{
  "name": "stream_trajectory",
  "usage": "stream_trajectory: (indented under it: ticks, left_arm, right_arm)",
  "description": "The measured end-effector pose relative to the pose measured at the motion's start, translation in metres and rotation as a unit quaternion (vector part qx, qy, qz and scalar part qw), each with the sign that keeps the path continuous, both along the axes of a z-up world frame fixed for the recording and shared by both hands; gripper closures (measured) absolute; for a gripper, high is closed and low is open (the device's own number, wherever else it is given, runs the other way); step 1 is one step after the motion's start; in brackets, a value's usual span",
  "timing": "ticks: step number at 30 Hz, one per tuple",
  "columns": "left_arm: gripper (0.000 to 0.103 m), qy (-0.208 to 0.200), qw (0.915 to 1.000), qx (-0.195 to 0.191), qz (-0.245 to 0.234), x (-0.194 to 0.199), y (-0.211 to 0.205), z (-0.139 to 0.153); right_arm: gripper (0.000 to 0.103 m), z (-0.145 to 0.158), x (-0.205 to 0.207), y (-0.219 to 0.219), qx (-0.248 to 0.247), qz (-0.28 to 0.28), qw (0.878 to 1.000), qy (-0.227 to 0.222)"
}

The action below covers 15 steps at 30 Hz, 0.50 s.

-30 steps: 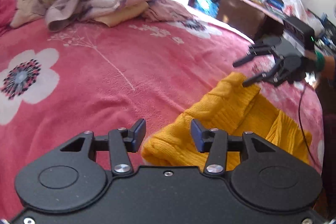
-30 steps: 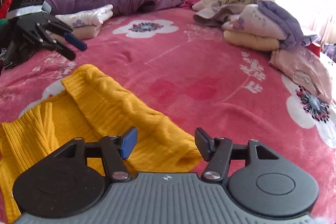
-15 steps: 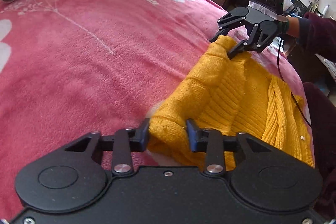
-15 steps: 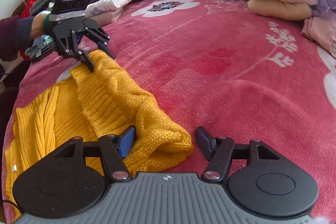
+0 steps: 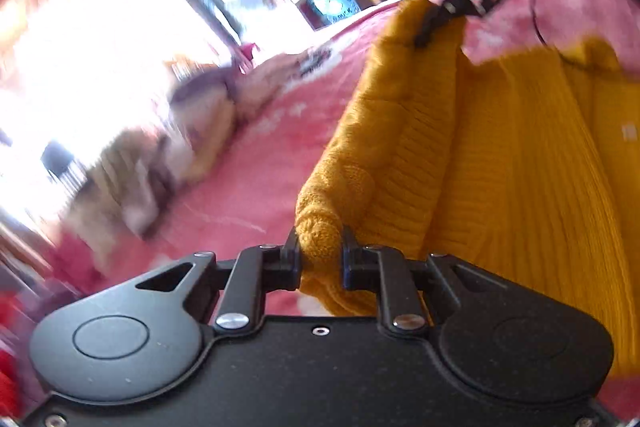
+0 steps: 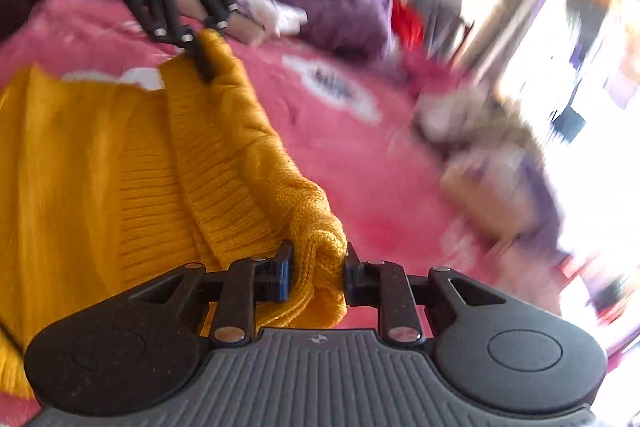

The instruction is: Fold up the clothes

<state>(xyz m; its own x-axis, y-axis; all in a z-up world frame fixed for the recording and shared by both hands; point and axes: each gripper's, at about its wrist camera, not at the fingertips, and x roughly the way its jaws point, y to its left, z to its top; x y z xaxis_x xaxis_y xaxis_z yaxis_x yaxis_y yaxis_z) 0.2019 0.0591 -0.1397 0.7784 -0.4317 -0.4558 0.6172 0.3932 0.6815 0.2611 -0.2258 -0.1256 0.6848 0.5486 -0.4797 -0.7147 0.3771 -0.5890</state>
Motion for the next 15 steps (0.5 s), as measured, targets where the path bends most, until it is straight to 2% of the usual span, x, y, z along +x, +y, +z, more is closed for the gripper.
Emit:
stream_trajectory:
  ticks: [3, 6, 8, 9, 11, 13, 15]
  left_arm:
    - [0.087, -0.113, 0.9917, 0.054, -0.029, -0.061, -0.006, -0.022]
    - [0.087, -0.204, 0.9732, 0.095, -0.046, -0.111, -0.003, -0.052]
    - [0.087, -0.238, 0.9616, 0.12, -0.067, -0.136, 0.002, -0.074]
    - [0.087, -0.241, 0.9585, 0.132, -0.076, -0.146, 0.004, -0.082]
    - [0.087, -0.241, 0.9576, 0.139, -0.076, -0.156, 0.011, -0.088]
    - [0.087, -0.241, 0.9568, 0.145, -0.073, -0.163, 0.019, -0.09]
    - [0.088, -0.253, 0.9521, 0.155, -0.073, -0.166, 0.025, -0.088]
  right_arm:
    - [0.078, -0.013, -0.059, 0.004, -0.038, 0.022, 0.992, -0.117]
    - [0.078, -0.037, -0.112, 0.001, -0.081, 0.054, 0.976, -0.195]
    - [0.078, -0.055, -0.144, -0.003, -0.11, 0.075, 0.964, -0.231]
    - [0.078, -0.06, -0.155, -0.006, -0.118, 0.08, 0.962, -0.234]
    - [0.078, -0.068, -0.176, -0.01, -0.132, 0.089, 0.959, -0.236]
    - [0.078, -0.069, -0.191, -0.014, -0.137, 0.094, 0.96, -0.225]
    - [0.078, -0.066, -0.203, -0.014, -0.144, 0.099, 0.962, -0.212]
